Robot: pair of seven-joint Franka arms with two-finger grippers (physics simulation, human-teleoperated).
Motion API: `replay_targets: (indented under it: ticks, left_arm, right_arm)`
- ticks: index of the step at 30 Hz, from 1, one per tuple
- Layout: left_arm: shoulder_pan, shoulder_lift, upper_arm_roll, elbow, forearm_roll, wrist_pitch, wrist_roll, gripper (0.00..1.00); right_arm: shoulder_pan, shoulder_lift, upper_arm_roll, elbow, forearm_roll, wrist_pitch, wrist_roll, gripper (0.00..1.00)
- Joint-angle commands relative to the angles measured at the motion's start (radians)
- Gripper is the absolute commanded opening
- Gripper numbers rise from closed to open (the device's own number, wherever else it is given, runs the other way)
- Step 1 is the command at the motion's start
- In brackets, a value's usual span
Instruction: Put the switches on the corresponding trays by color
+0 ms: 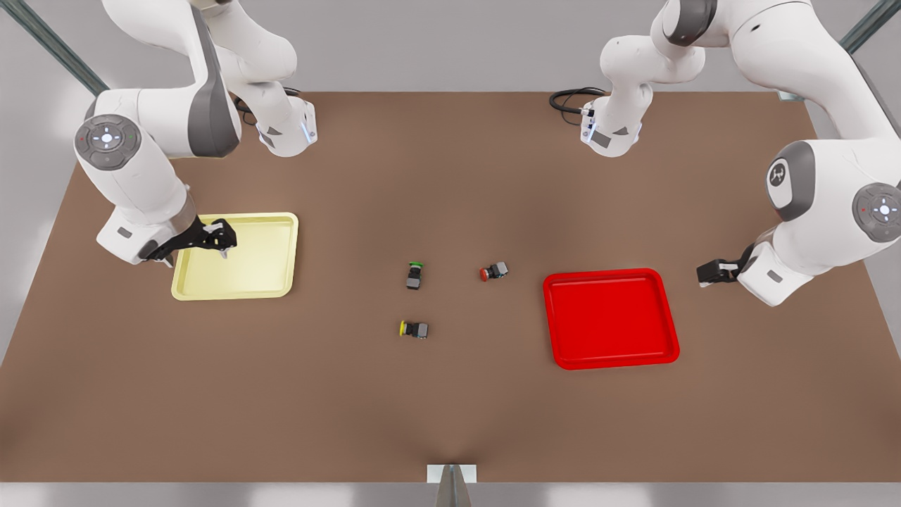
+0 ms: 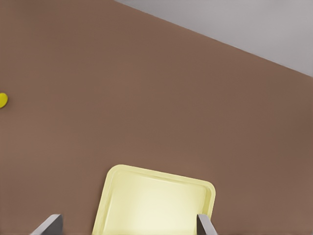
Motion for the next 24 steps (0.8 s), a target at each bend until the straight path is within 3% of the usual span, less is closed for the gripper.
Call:
replay_targets:
  ticks: [1, 4, 8, 11, 14, 19, 24]
  left_arm:
    - [-0.004, 0.001, -0.001, 0.002, 0.004, -0.002, -0.003, 1.0]
    - [-0.004, 0.007, -0.001, -0.003, 0.001, 0.0, -0.008, 1.0]
    - [-0.091, 0.101, -0.004, 0.028, 0.014, 0.023, 0.009, 1.0]
    - [-0.156, 0.156, -0.008, -0.001, 0.028, 0.087, 0.014, 1.0]
    - [-0.264, 0.19, -0.029, -0.017, 0.014, 0.129, 0.0, 1.0]
    - [-0.258, 0.151, -0.15, -0.072, 0.011, 0.175, 0.003, 1.0]
    - [-0.263, 0.147, -0.176, -0.083, 0.011, 0.161, -0.002, 1.0]
  right_arm:
    - [0.001, 0.002, 0.0, 0.0, -0.001, 0.001, 0.0, 1.0]
    - [0.033, 0.086, 0.014, 0.005, 0.004, -0.001, -0.005, 1.0]
    - [0.341, 0.36, 0.028, 0.094, 0.005, 0.032, -0.298, 1.0]
    - [0.524, 0.499, 0.057, 0.094, 0.004, 0.265, -0.333, 1.0]
    - [0.529, 0.604, 0.064, 0.126, 0.001, 0.372, -0.495, 1.0]
    - [0.504, 0.839, 0.055, 0.413, -0.002, 0.375, -0.635, 1.0]
    - [0.498, 0.89, 0.054, 0.437, -0.002, 0.391, -0.635, 1.0]
